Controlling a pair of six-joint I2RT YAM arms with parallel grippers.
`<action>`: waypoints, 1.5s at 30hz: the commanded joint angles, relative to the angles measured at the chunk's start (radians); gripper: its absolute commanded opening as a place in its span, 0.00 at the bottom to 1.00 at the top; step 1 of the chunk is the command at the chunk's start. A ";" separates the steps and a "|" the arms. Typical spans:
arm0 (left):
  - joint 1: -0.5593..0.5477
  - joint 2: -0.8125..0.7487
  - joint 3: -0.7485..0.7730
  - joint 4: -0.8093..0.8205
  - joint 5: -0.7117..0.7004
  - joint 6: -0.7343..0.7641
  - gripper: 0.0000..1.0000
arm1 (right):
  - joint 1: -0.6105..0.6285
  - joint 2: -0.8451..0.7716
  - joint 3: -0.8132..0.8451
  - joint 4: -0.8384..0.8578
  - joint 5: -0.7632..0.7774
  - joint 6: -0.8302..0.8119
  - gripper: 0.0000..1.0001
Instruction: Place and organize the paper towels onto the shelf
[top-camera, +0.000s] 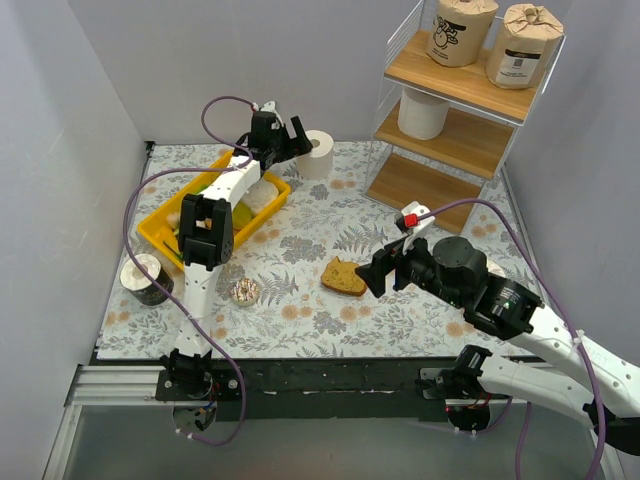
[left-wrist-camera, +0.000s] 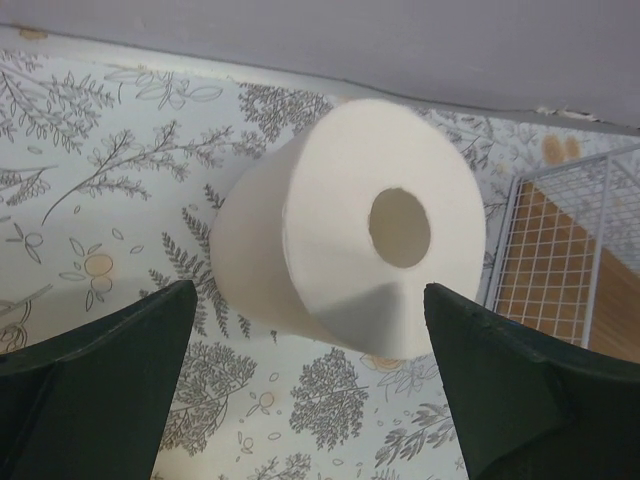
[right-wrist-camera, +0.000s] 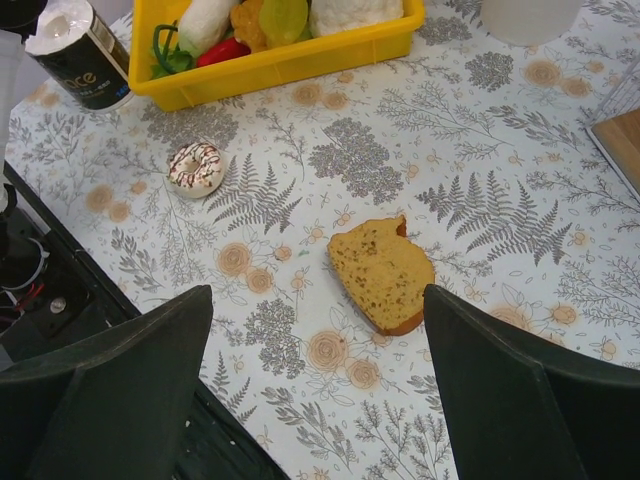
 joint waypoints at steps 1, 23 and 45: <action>0.023 -0.017 -0.005 0.110 0.053 -0.032 0.98 | 0.006 0.012 0.051 0.001 0.007 0.017 0.92; 0.028 0.089 0.010 0.249 0.121 -0.068 0.76 | 0.006 0.075 0.079 -0.021 0.053 -0.003 0.92; -0.015 -0.141 -0.180 0.260 0.261 -0.097 0.42 | 0.006 0.066 0.067 0.001 0.100 -0.050 0.93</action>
